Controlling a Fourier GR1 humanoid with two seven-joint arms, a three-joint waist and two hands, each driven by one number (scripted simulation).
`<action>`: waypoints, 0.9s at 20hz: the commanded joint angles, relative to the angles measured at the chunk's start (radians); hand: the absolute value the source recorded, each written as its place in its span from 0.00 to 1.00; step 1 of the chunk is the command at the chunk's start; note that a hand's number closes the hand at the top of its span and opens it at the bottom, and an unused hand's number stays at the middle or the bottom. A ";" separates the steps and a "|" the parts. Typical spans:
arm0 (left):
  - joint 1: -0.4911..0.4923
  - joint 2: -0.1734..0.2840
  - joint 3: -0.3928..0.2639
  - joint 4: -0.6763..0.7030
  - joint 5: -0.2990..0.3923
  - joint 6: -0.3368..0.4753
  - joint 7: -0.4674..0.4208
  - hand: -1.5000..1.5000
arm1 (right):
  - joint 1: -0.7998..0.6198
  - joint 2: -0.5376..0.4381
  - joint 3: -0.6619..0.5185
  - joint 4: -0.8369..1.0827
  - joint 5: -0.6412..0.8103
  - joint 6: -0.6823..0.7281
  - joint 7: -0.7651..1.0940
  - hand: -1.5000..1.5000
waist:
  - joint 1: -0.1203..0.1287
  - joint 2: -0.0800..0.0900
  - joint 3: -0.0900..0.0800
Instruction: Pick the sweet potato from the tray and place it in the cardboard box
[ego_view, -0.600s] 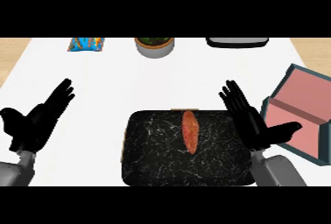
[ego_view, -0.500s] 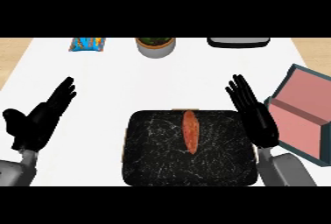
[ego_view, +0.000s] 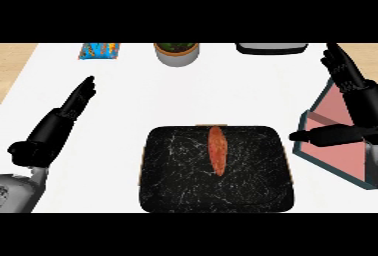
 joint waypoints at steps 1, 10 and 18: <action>-0.056 -0.027 0.007 0.054 -0.018 -0.036 -0.042 0.50 | -0.020 -0.060 0.020 0.029 0.128 0.031 -0.079 0.00 | 0.017 0.010 0.003; -0.018 -0.025 0.010 0.003 -0.041 -0.046 -0.023 0.50 | -0.027 -0.193 0.203 -0.202 0.365 0.150 0.112 0.00 | 0.026 0.003 0.001; -0.062 -0.076 0.011 0.114 -0.084 -0.050 -0.069 0.50 | -0.189 -0.144 0.409 -0.353 0.456 0.393 0.491 0.00 | 0.022 0.007 0.000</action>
